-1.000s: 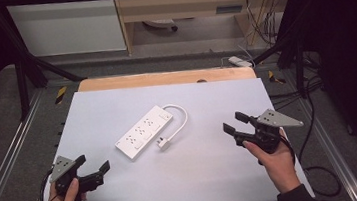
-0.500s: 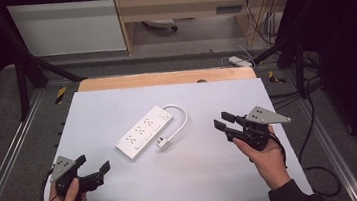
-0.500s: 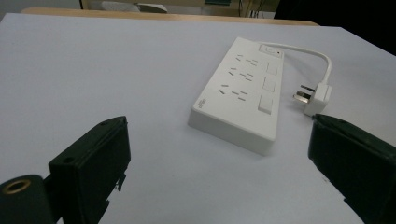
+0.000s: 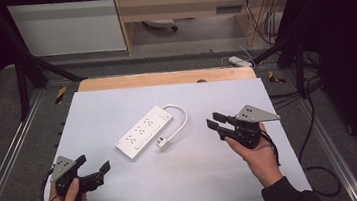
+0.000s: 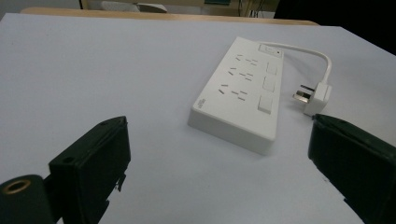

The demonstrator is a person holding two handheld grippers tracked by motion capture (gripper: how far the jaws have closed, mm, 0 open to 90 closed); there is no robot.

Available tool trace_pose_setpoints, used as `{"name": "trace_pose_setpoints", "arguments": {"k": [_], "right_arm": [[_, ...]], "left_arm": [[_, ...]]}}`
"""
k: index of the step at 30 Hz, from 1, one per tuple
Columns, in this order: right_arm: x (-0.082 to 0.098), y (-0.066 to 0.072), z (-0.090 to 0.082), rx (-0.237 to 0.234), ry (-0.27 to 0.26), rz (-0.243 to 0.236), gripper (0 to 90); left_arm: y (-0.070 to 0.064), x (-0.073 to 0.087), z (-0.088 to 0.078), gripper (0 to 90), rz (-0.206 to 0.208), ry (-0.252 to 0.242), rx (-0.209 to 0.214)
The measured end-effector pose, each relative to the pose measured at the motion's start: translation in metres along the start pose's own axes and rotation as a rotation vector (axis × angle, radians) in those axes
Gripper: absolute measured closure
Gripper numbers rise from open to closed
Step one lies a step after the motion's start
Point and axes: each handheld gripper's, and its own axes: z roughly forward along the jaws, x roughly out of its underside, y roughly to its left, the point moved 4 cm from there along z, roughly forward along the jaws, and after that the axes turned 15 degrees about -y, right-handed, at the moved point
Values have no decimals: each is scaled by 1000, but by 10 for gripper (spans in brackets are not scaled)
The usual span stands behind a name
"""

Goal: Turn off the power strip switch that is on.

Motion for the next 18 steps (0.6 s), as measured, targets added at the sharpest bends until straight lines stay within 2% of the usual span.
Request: {"name": "trace_pose_setpoints", "arguments": {"k": [6,12,18], "right_arm": [[0,6,7,-13,1,-10,713],[1,13,17,-38,-13,-21,774],[3,20,28,-60,-15,-24,828]], "left_arm": [[-1,0,1,56,1,0,3],[-3,1,2,55,19,11,18],[-3,1,2,55,16,9,12]]}}
